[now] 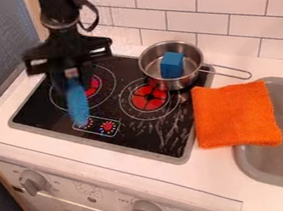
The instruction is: Moove the blue spoon to the left of the left burner
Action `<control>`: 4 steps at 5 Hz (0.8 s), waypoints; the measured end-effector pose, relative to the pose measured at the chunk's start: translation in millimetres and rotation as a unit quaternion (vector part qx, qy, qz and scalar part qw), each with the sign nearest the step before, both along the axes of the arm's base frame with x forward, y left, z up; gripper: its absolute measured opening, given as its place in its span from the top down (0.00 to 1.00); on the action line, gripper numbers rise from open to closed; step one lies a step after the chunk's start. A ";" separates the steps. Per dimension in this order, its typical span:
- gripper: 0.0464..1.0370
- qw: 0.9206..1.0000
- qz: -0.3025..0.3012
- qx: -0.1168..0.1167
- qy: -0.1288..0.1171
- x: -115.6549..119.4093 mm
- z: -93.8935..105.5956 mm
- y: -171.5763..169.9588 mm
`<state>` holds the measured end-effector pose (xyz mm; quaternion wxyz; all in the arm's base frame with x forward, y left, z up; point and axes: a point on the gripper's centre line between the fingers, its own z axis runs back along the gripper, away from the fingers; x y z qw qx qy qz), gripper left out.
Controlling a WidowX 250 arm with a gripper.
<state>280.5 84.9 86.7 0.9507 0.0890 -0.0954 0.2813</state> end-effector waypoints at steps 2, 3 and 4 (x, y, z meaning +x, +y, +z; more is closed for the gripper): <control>0.68 0.982 -0.178 0.057 0.026 23.5 -2.8 32.6; 0.68 0.980 -0.186 0.072 0.017 30.5 -5.6 52.3; 0.68 0.983 -0.173 0.057 0.020 37.8 -18.6 77.2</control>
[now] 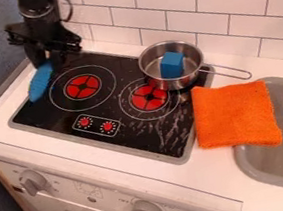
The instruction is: Moove the blue spoon to the left of the left burner
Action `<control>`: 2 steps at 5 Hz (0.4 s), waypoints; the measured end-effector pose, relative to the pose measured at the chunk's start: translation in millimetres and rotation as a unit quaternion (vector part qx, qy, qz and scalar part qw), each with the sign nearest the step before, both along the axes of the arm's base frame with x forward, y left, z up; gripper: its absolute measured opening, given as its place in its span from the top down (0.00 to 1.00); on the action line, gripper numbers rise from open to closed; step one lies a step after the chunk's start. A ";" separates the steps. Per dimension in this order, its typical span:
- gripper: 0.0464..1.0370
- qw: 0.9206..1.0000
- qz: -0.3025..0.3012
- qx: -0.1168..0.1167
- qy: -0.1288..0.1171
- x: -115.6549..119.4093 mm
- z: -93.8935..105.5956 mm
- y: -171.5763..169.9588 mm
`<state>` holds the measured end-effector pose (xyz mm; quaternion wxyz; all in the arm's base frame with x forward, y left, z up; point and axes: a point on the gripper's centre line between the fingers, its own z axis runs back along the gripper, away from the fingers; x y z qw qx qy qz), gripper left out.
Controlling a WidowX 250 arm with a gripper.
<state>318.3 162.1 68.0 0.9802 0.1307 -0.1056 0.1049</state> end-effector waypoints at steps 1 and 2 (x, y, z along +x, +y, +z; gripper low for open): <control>0.68 1.000 0.006 -0.013 0.010 8.1 -15.3 17.1; 0.68 1.000 0.002 -0.015 0.019 16.2 -25.8 32.2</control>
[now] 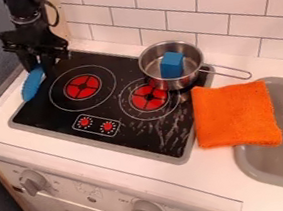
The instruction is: Moove the blue spoon to the left of the left burner
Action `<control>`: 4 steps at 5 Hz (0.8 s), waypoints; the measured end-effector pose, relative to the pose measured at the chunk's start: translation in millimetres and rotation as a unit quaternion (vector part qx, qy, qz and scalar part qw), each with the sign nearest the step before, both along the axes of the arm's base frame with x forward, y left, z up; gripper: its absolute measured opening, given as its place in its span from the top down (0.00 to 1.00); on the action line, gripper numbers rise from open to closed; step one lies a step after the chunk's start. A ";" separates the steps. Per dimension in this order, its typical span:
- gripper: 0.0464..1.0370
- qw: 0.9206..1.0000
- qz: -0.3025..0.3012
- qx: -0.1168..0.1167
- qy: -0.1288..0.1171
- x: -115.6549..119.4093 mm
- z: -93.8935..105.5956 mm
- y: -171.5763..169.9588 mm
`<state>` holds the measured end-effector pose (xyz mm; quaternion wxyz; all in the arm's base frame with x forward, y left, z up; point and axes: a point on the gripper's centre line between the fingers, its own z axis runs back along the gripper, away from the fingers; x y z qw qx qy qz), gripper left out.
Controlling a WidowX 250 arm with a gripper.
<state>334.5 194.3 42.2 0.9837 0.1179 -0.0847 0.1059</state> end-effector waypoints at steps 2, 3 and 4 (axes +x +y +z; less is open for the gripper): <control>0.68 1.000 -0.014 -0.015 0.019 9.1 -26.1 3.7; 0.61 0.999 -0.022 -0.023 0.011 14.1 -27.5 1.8; 0.34 0.999 -0.013 -0.038 0.011 15.6 -28.2 0.1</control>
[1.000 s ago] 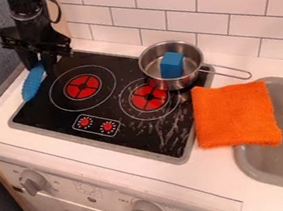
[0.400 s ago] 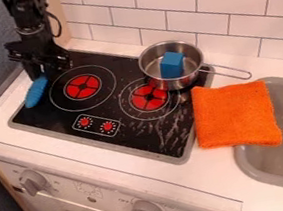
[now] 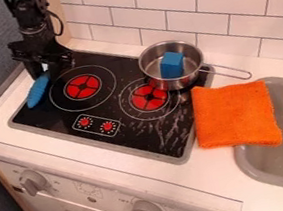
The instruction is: Moove the blue spoon to the left of the left burner
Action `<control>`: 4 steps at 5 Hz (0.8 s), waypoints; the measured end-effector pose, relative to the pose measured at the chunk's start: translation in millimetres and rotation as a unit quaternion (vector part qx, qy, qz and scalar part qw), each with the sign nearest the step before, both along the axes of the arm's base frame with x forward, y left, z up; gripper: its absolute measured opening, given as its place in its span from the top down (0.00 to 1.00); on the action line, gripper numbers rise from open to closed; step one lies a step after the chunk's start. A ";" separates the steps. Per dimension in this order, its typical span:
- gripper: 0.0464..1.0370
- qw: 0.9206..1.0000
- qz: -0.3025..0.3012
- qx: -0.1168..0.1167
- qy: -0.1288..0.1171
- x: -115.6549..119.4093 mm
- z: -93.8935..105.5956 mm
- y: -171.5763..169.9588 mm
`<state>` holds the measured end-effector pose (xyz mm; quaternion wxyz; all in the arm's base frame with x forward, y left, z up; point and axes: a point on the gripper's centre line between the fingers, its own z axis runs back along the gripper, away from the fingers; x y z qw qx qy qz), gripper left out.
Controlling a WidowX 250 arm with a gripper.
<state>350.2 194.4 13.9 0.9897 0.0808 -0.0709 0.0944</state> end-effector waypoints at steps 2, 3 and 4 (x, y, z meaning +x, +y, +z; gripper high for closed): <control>0.04 1.000 0.007 -0.006 0.004 -5.3 1.8 -3.5; 0.04 1.000 0.007 0.000 -0.008 -7.1 17.7 -3.8; 0.04 1.000 0.002 0.018 -0.022 -9.3 50.1 -2.5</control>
